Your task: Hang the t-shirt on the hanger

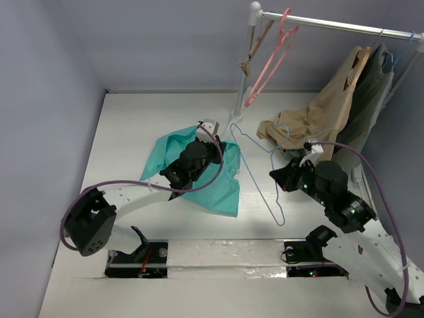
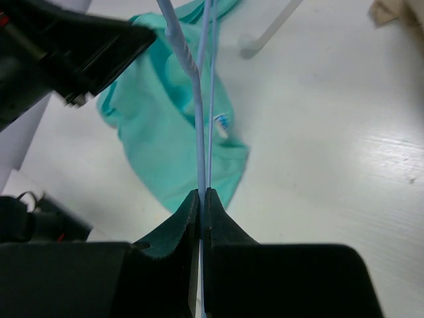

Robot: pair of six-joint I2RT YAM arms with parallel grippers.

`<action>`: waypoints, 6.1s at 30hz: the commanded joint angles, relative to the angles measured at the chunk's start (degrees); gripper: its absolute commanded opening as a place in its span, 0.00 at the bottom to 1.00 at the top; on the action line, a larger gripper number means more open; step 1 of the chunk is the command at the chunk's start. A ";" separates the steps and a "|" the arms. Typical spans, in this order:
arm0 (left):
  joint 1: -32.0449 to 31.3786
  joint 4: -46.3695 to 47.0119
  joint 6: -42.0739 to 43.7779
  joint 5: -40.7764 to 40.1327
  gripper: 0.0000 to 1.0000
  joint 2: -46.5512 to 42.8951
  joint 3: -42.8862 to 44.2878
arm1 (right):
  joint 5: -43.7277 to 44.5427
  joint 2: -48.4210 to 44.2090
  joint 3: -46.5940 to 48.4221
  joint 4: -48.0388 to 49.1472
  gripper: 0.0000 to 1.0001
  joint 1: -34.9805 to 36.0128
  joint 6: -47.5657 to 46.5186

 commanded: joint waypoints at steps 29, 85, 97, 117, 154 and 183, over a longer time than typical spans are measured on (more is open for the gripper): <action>6.85 3.04 -2.38 3.67 0.00 2.58 6.29 | -8.07 -0.51 1.26 1.95 0.00 3.39 1.83; -10.82 -13.32 -3.96 -11.29 0.00 -26.35 5.94 | 31.20 20.53 0.04 54.33 0.00 32.13 -13.72; -20.40 -9.71 -3.78 -13.11 0.00 -28.80 4.62 | 36.84 29.74 1.70 77.62 0.00 32.13 -26.21; -21.36 -11.73 -4.14 -15.57 0.11 -26.69 4.97 | 31.30 29.84 -2.33 96.88 0.00 32.66 -32.72; 3.51 3.29 4.04 10.70 0.50 -4.90 14.72 | 20.58 1.79 -12.28 75.18 0.00 32.66 -21.20; 4.04 2.43 6.14 8.34 0.48 -6.75 12.17 | 18.82 1.18 -11.58 75.18 0.00 32.66 -20.32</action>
